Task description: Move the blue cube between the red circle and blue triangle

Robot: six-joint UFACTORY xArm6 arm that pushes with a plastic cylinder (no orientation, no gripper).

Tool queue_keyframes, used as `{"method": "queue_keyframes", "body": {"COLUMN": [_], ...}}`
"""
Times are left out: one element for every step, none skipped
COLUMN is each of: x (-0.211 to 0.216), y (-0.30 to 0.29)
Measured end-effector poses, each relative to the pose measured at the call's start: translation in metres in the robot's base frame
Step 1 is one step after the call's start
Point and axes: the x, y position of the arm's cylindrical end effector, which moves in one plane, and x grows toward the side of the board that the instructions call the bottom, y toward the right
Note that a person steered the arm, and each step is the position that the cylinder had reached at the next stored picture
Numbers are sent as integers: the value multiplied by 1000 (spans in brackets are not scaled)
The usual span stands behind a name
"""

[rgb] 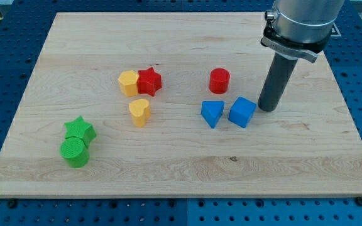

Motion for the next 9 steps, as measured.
{"method": "queue_keyframes", "body": {"x": [3, 15, 36, 55, 42, 41, 14, 3, -5], "y": [3, 23, 25, 12, -26, -28, -32, -33, -35]}}
